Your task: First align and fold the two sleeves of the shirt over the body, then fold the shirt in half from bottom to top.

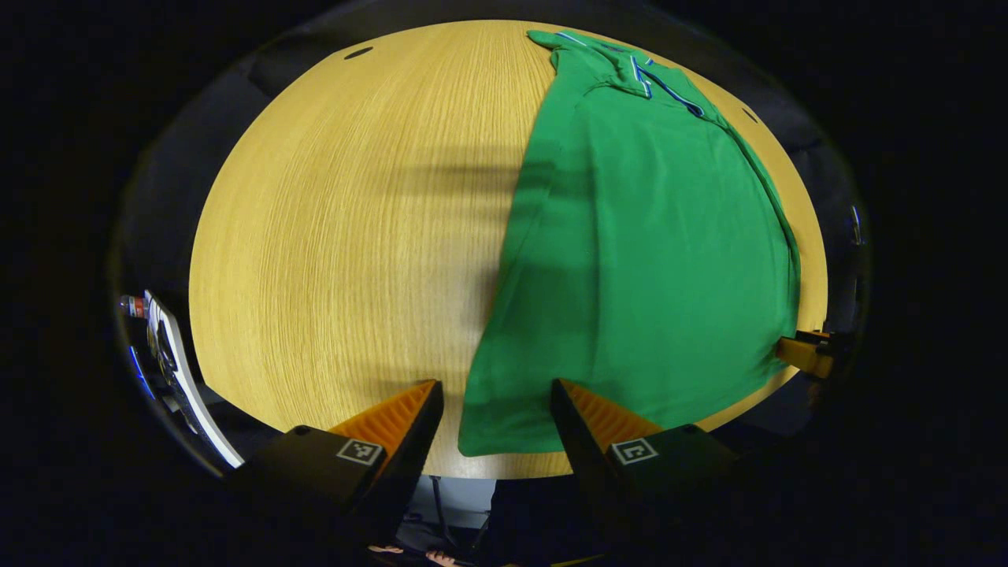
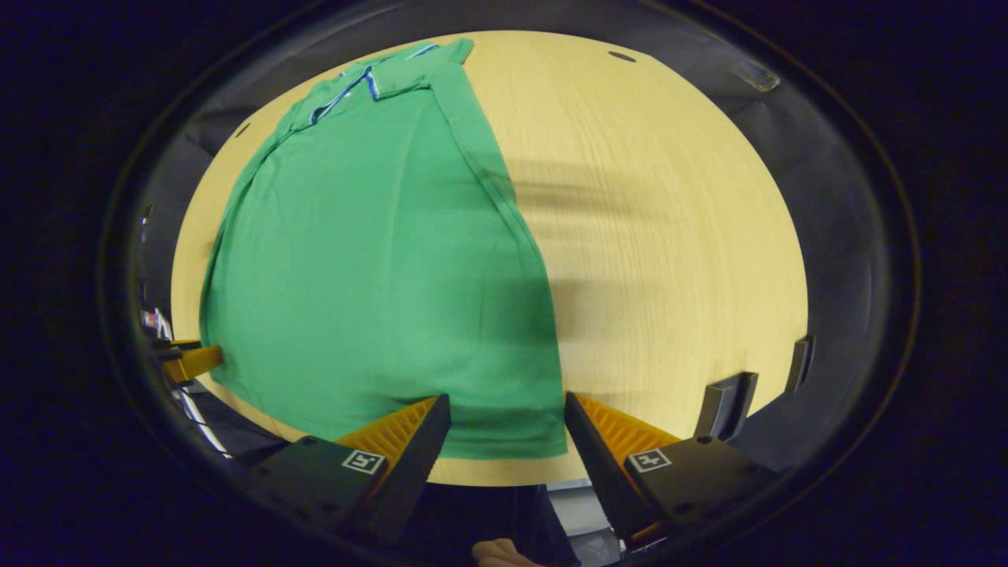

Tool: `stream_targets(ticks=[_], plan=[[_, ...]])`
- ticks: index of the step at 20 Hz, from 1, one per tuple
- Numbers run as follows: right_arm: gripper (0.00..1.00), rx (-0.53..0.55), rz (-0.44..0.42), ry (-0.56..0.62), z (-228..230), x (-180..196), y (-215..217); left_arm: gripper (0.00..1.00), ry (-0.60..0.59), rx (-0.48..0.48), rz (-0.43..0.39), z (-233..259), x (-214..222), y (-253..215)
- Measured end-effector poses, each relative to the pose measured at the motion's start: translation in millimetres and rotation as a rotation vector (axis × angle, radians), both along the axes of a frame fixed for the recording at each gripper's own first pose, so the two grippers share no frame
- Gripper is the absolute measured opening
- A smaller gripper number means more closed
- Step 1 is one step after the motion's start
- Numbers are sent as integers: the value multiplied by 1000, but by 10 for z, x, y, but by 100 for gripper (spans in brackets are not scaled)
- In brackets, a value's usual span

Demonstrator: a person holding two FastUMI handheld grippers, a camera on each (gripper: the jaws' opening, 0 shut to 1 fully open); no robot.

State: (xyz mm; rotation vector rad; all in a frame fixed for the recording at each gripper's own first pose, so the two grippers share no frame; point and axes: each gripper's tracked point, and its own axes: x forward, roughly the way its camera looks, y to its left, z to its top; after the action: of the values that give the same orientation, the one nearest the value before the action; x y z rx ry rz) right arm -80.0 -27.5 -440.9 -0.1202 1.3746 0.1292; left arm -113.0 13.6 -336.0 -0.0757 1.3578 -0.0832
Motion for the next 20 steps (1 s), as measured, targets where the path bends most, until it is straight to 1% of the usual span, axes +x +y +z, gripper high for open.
stream_targets(ticks=[2,3,4,6,7,8,9,10,11,12,13,14,15,16,17,19,20], plan=[[96,-5,11,20,1,-1,-8,81,19,-4,12,125,57,-46],[94,-7,11,34,-2,-4,-11,78,28,-5,9,198,95,-75],[96,-8,7,42,-6,2,-14,73,30,-4,3,263,130,-101],[94,-11,14,52,-5,1,-10,68,29,-3,-15,403,208,-154],[95,-12,18,54,0,2,-6,67,26,-3,-23,481,251,-181],[95,-16,27,65,-6,-17,-10,61,25,-4,-29,551,303,-214],[87,-18,35,69,1,-28,-4,58,25,-6,-36,631,348,-250],[76,-20,48,73,-11,-33,7,47,26,-11,-39,706,399,-288],[68,-22,53,74,10,-41,11,40,28,-19,-37,782,453,-334],[58,-22,56,77,-2,-54,12,28,31,-27,-38,864,509,-382],[43,-22,54,79,1,-62,10,21,31,-38,-37,949,569,-430],[28,-24,51,82,5,-63,12,12,28,-42,-34,1038,639,-465],[13,-21,54,82,-13,-69,11,6,29,-42,-36,1118,710,-495],[9,-20,63,82,-11,-73,13,4,28,-41,-40,1210,784,-522],[6,-18,64,80,-9,-68,10,4,28,-40,-38,1300,860,-552],[6,-6,65,82,-7,-75,9,3,29,-46,-34,1493,1011,-631],[10,2,57,84,-3,-76,5,3,35,-56,-28,1595,1074,-683]])
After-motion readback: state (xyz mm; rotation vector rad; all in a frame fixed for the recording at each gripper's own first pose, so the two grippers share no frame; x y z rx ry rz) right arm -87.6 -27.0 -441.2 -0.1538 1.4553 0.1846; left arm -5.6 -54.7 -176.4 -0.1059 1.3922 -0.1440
